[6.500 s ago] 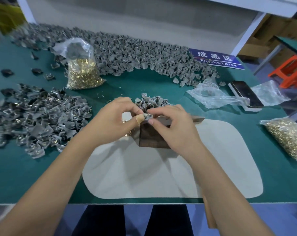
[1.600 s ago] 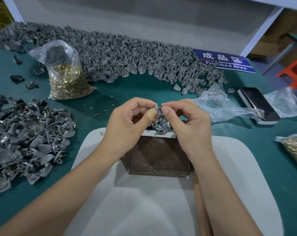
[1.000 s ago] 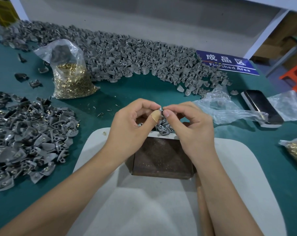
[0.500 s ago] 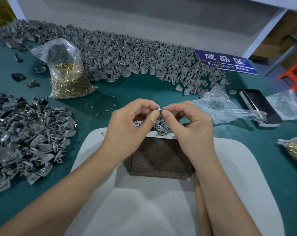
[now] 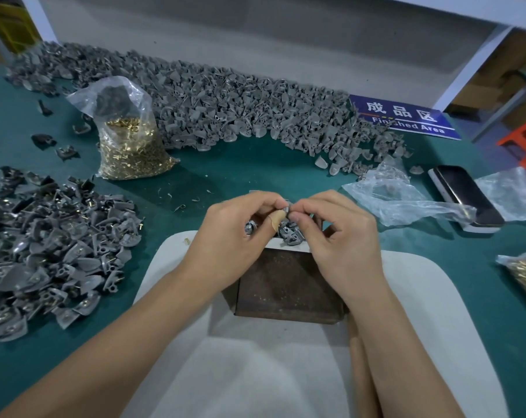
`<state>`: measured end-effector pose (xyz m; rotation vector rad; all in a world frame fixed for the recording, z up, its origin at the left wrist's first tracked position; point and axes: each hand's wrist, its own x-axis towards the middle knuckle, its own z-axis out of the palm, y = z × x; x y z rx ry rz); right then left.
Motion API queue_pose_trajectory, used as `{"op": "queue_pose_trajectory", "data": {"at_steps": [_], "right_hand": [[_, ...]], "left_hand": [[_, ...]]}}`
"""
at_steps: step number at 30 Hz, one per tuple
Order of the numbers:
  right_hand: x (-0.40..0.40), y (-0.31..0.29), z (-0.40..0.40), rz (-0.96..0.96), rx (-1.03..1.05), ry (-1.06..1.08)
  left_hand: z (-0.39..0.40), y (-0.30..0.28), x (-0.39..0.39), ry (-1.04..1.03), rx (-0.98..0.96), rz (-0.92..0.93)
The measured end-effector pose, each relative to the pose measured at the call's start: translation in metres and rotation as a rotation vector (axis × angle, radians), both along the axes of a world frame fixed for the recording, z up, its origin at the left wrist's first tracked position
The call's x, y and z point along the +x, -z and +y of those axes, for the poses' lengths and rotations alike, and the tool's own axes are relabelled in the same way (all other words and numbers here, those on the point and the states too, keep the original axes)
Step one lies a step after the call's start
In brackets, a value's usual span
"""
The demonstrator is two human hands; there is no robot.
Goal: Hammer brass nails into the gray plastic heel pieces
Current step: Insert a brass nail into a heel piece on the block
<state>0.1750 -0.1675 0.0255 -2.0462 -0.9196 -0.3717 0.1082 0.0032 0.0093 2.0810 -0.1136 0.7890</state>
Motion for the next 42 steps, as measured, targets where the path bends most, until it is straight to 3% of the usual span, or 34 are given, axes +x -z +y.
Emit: {"op": "queue_pose_trajectory", "data": {"at_steps": [6,13,24,36,42], "right_hand": [[0.000,0.000,-0.003,-0.025,-0.034,0.013],[-0.004,-0.001,0.004,0.144,0.102,0.014],[-0.012,-0.009,0.008,0.283,0.300,-0.022],[-0.016,-0.007,0.015,0.380,0.403,0.011],[-0.014,-0.007,0.016,0.392,0.352,0.035]], "left_hand": [[-0.004,0.000,-0.001,0.017,0.010,0.009],[-0.004,-0.003,-0.003,-0.010,-0.065,0.001],[-0.017,-0.009,-0.008,0.004,-0.433,0.033],[-0.022,-0.007,-0.005,0.066,-0.614,0.030],[-0.019,-0.003,-0.004,0.059,-0.630,0.054]]}}
